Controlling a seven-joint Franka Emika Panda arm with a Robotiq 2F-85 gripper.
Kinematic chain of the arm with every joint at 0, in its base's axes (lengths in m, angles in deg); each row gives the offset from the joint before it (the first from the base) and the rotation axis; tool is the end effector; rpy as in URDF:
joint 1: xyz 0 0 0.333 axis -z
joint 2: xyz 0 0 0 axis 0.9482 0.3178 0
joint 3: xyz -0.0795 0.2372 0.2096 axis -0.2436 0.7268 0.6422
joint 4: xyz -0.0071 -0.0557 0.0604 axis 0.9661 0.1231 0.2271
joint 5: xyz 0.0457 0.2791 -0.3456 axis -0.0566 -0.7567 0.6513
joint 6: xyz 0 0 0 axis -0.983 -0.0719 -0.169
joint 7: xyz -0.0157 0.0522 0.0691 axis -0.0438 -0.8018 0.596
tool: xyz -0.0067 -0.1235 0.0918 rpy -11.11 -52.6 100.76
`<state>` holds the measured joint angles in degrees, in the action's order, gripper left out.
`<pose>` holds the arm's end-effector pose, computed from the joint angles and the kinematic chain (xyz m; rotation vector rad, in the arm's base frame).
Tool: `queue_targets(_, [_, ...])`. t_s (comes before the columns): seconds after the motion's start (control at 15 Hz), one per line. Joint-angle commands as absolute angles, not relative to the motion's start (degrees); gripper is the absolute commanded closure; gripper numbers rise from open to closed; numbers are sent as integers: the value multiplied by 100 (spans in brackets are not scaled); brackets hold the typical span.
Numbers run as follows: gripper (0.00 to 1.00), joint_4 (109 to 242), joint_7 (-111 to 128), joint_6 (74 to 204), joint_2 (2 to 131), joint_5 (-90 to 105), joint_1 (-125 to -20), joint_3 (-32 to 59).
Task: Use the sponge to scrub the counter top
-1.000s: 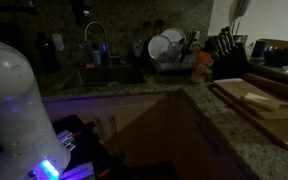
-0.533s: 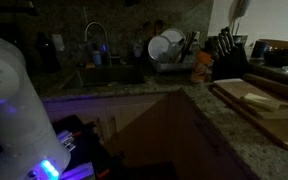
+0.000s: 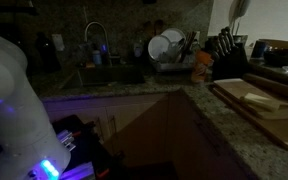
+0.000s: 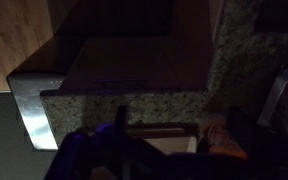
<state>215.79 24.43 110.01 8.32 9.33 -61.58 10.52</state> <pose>0.3887 -0.1341 0.5791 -2.9603 0.9462 -0.4042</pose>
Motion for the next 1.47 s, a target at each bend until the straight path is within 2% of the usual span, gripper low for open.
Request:
queue_targets(0.0, [0, 21184, 2717, 12063, 1991, 709, -5682, 710])
queue_targets(0.47, [0, 20733, 4330, 14861, 3998, 619, -5217, 740])
queue_targets(0.6, [0, 20627, 5229, 14546, 4152, 1187, -5185, 864])
queue_targets(0.67, [0, 20802, 4673, 14738, 3995, 918, -5355, 650])
queue_targets(0.87, [0, 20729, 5146, 14724, 4174, 1099, -5385, 714])
queue_targets(1.07, [0, 19854, 6389, 14795, 5284, 1748, -5159, 650])
queue_targets(1.4, [0, 18335, 6606, 14569, 6811, -157, -5316, 339])
